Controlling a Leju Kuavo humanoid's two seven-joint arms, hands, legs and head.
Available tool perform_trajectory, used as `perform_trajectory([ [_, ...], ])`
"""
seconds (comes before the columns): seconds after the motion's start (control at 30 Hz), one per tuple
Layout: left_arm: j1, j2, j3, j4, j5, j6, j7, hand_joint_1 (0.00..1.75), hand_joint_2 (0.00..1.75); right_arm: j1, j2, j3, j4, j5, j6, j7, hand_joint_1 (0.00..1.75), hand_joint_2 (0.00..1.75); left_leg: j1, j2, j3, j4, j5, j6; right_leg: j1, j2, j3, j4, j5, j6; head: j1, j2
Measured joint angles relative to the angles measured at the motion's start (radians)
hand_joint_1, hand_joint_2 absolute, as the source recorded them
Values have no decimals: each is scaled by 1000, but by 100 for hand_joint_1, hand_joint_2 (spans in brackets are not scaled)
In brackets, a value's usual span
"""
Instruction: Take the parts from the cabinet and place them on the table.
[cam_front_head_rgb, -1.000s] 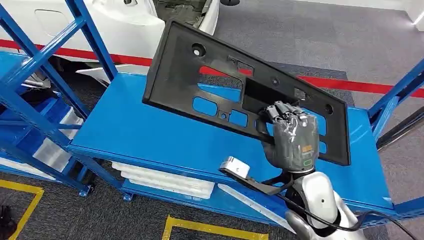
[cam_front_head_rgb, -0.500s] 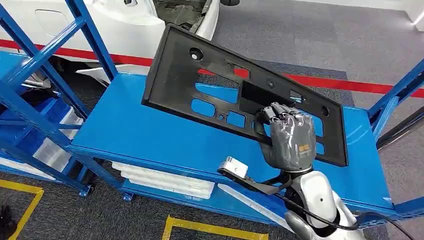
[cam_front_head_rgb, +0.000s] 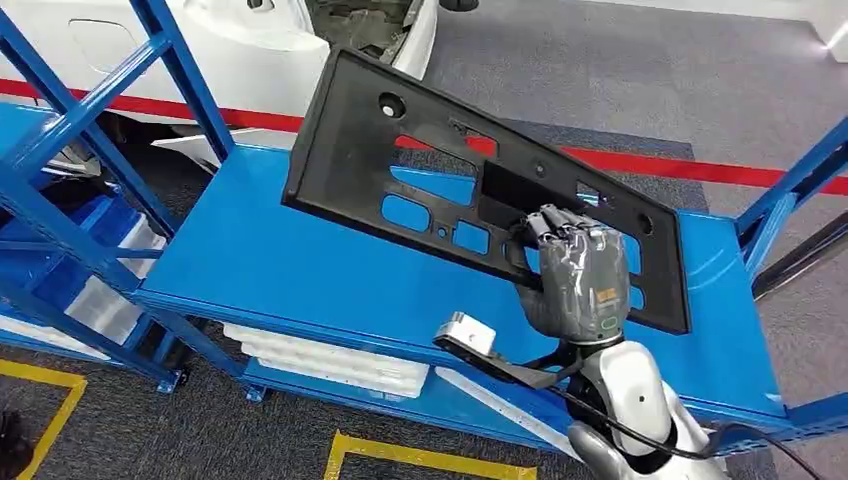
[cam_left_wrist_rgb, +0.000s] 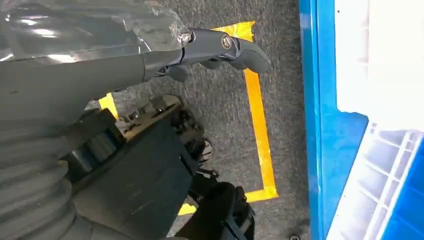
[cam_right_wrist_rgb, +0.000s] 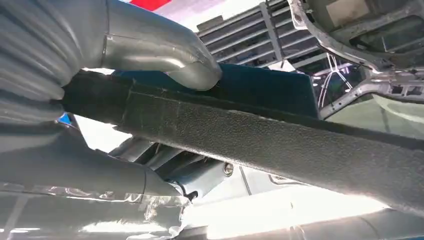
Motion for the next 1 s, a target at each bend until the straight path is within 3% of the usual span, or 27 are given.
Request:
perform_trajectory([
  [0.13,0,0,0,0,-8,4,6,0,175,6,5,0,0,-4,-4,2,175,175,-5,0,-2,3,-2,6,-4,0,1,-3,3,6,-2,0],
  [0.17,-1,0,0,0,-9,4,7,0,175,6,6,0,0,-4,-4,3,175,175,-4,0,0,-2,5,13,-3,1,3,-6,7,13,-3,0],
  [0.2,-2,0,0,0,-10,4,9,0,175,7,6,0,0,-4,-5,3,175,175,11,6,8,-23,17,19,-4,0,3,1,-6,13,-3,0],
  [0.23,-3,-1,0,0,-11,4,10,0,175,9,7,0,0,-5,-6,3,175,175,11,7,11,-30,21,23,1,-2,-7,26,-28,13,0,0],
  [0.3,-3,-2,0,0,-13,5,13,0,175,12,8,0,0,-5,-8,2,175,175,11,10,8,-30,23,27,-1,-1,-72,169,-106,16,11,0],
  [0.33,-3,-2,0,0,-13,5,13,0,175,17,8,0,0,-5,-8,2,175,175,11,10,8,-30,22,27,-2,-2,-106,242,-134,20,14,0],
  [0.37,-3,-3,0,0,-13,5,14,0,175,22,8,0,0,-5,-8,0,175,175,11,10,7,-29,22,26,-3,-2,-131,293,-141,23,15,0],
  [0.4,-3,-2,0,0,-14,5,15,0,175,25,8,0,0,-5,-8,0,175,175,13,10,7,-28,21,25,-6,-2,-133,291,-118,27,17,0],
  [0.43,-3,-3,0,0,-15,5,16,0,175,25,8,0,0,-5,-8,0,175,175,16,9,7,-25,18,21,-9,-2,-113,243,-76,29,20,0],
  [0.5,-3,-5,0,0,-16,4,16,0,175,25,8,0,0,-5,-8,-2,175,175,24,7,7,-10,7,6,-17,-5,-34,69,20,36,24,0],
  [0.53,-4,-5,0,0,-16,4,16,0,175,26,8,0,1,-5,-8,-3,175,175,24,6,3,-4,1,-2,-15,-6,-15,35,-4,40,28,0],
  [0.57,-5,-5,0,0,-16,4,16,0,175,26,8,0,0,-5,-9,-3,175,175,20,6,-6,6,-3,-10,-5,-1,-16,31,4,26,38,0],
  [0.63,-4,-6,0,0,-17,4,16,0,175,28,9,0,0,-5,-10,-3,175,175,15,4,-7,10,2,-19,-6,-1,-24,33,-4,12,28,0],
  [0.7,-5,-6,0,0,-18,5,17,0,175,27,10,-1,0,-5,-10,-3,175,175,22,4,-8,13,-6,-31,-8,-2,-26,28,1,-4,21,0],
  [0.77,-5,-6,0,0,-18,5,17,0,175,27,13,-2,0,-5,-10,-3,175,175,22,5,-35,95,-71,-36,-7,-5,-29,27,4,-19,6,0],
  [0.83,-4,-6,0,0,-19,4,17,0,175,27,16,-2,0,-5,-10,-3,175,175,22,5,-95,239,-143,-38,-2,-7,-34,28,7,-26,-8,0],
  [0.87,-4,-6,0,0,-20,2,18,0,175,27,16,-2,0,-5,-9,-4,175,175,22,5,-122,302,-161,-37,1,-8,-38,28,9,-29,-11,0],
  [0.9,-3,-6,0,0,-21,2,18,0,175,28,17,-2,0,-5,-9,-4,175,175,21,5,-125,315,-153,-35,4,-8,-39,29,9,-30,-13,0],
  [0.93,-3,-6,0,0,-21,1,19,0,175,28,18,-2,0,-6,-9,-4,175,175,19,5,-107,283,-120,-30,7,-7,-39,29,10,-31,-15,0],
  [1.0,-5,-6,0,0,-21,1,19,0,175,27,18,-2,0,-7,-8,-4,175,175,12,4,-25,125,-34,-12,11,-6,-37,29,12,-31,-18,0],
])
